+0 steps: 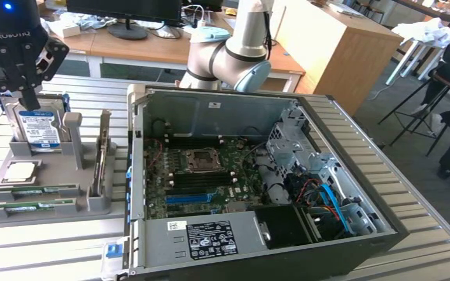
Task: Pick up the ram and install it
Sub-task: 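Pick up the ram and move it above insertion slot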
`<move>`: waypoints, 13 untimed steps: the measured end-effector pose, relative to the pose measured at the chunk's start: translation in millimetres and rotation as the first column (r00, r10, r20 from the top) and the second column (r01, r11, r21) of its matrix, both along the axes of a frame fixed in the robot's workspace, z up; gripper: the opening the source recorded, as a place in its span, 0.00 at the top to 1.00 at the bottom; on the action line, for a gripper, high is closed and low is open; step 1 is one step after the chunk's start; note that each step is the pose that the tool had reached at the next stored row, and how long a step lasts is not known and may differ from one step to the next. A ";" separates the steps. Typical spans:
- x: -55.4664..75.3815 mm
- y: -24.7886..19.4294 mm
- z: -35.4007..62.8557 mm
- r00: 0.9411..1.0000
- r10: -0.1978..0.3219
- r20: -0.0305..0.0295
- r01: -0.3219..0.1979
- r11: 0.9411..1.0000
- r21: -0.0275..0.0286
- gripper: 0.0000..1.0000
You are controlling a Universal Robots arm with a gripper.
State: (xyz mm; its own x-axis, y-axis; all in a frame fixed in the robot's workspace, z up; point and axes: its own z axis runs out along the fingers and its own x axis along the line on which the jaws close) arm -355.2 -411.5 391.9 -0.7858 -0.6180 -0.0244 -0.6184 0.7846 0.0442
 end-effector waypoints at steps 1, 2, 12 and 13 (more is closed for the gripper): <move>0.0 0.0 0.0 1.000 0.018 0.000 -0.018 1.000 0.000 0.90; 0.0 0.0 0.0 0.999 0.035 0.000 -0.035 0.999 0.000 0.90; 0.0 0.0 -0.1 0.979 0.205 0.000 -0.205 0.979 0.000 0.90; 0.0 0.0 -0.1 0.975 0.223 0.000 -0.223 0.975 0.000 0.90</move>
